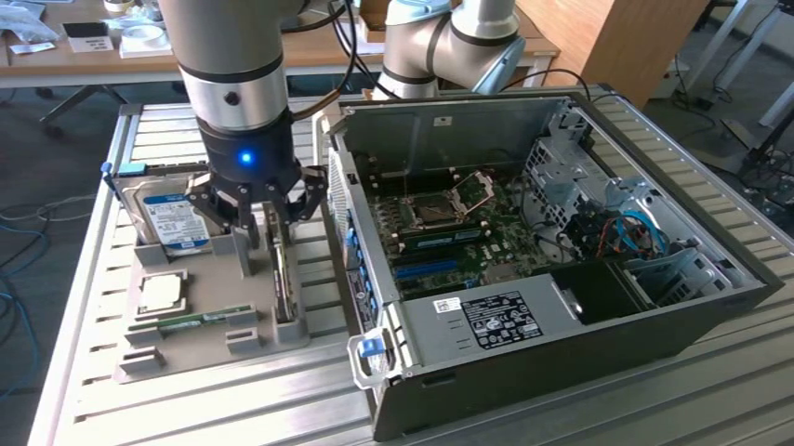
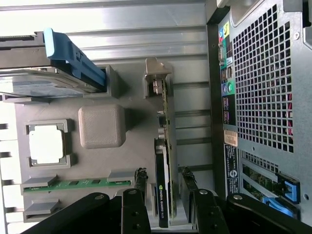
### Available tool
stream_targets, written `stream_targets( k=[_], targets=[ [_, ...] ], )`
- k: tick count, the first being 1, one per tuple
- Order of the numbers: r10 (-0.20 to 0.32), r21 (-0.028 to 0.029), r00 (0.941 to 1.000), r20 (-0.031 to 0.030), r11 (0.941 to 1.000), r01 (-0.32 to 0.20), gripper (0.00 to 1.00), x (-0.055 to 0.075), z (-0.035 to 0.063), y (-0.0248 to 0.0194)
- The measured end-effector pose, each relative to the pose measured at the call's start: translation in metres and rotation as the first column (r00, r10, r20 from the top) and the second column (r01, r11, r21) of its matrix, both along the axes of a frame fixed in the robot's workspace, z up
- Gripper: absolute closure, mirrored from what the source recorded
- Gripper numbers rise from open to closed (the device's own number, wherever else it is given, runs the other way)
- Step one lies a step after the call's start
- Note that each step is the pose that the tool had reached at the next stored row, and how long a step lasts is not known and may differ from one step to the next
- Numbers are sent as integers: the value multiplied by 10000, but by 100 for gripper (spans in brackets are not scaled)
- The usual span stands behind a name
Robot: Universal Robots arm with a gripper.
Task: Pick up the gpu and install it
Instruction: 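Pick up the gpu and move the gpu toward the slot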
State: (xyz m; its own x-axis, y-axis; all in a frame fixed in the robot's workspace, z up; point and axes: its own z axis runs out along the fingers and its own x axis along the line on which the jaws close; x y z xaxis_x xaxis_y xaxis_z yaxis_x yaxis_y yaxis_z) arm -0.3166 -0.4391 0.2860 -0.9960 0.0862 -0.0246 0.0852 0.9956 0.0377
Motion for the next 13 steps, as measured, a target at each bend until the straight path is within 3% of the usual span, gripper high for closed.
stream_targets(
  k=[13],
  targets=[
    [0,-3,10000,-3,10000,0,58,0,-22,0]
  ],
)
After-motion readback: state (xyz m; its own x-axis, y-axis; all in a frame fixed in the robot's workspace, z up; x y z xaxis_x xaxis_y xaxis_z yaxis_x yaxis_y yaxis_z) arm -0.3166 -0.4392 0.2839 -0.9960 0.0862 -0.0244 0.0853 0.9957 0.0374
